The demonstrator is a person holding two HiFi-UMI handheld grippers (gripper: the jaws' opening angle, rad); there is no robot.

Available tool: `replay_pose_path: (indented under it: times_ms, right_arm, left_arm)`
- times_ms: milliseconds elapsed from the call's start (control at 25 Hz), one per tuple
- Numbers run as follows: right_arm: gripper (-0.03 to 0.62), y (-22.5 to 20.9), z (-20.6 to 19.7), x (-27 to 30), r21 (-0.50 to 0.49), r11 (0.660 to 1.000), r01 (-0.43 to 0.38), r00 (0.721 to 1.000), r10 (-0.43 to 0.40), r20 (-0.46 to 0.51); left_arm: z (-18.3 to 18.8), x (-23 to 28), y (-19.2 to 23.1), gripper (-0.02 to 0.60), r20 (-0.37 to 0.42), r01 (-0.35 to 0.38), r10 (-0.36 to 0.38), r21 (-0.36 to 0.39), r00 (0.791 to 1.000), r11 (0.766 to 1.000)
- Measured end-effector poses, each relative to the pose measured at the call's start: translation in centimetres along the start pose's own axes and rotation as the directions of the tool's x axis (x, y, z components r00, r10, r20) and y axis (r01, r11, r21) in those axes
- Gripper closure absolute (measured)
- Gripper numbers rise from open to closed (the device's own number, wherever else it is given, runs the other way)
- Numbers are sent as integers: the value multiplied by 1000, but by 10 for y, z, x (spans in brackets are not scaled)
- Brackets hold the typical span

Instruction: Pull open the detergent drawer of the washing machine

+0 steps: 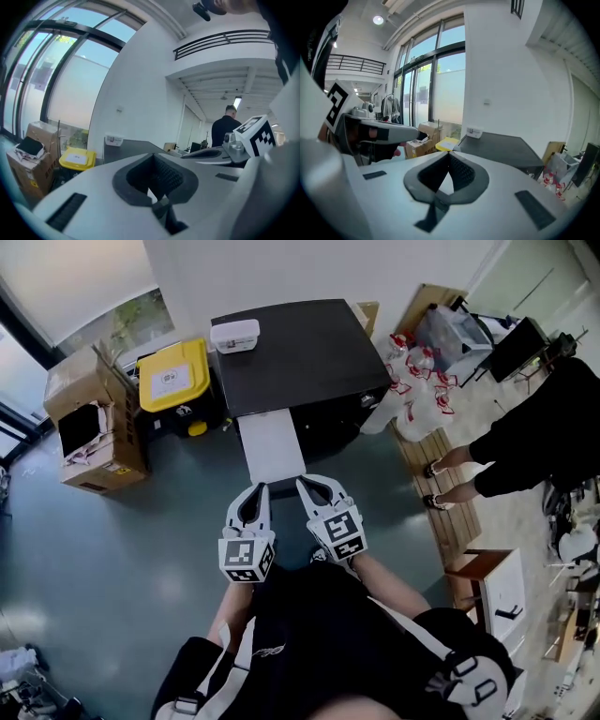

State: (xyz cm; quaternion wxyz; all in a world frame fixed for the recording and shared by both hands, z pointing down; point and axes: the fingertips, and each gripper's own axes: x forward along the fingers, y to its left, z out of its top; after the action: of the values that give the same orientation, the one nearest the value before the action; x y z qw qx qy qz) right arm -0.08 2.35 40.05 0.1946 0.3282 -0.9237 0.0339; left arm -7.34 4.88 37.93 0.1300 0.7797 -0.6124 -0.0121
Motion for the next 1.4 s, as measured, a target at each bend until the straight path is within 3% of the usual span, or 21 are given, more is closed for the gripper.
replay_pose_path:
  times_ms: [160, 360, 560, 880, 1040, 1200, 1400]
  right_arm:
    - [585, -28, 46, -17, 0, 998, 59, 993, -59, 102]
    - [585, -53, 103, -46, 1, 993, 120, 964, -117, 239]
    - [585, -77, 137, -70, -5, 985, 171, 941, -162, 298]
    - [585, -86, 156, -79, -28, 978, 206, 926, -185, 330]
    - [585, -87, 158, -77, -42, 979, 198, 925, -173, 338]
    - [585, -83, 160, -74, -50, 982, 183, 926, -155, 343]
    - [585, -82, 162, -72, -62, 982, 176, 926, -144, 350]
  left_arm:
    - [48, 0, 2, 560, 91, -50, 51, -3, 995, 999]
    - [112, -1, -9, 560, 195, -45, 33, 56, 980, 997]
    - [156, -4, -19, 560, 249, -62, 42, 75, 968, 995]
    - [160, 2, -21, 560, 250, -142, 101, 153, 963, 978]
    - [160, 3, -21, 560, 244, -140, 103, 139, 964, 980]
    - [166, 0, -25, 560, 253, -168, 115, 195, 960, 966]
    - [170, -1, -26, 560, 257, -170, 120, 182, 959, 969]
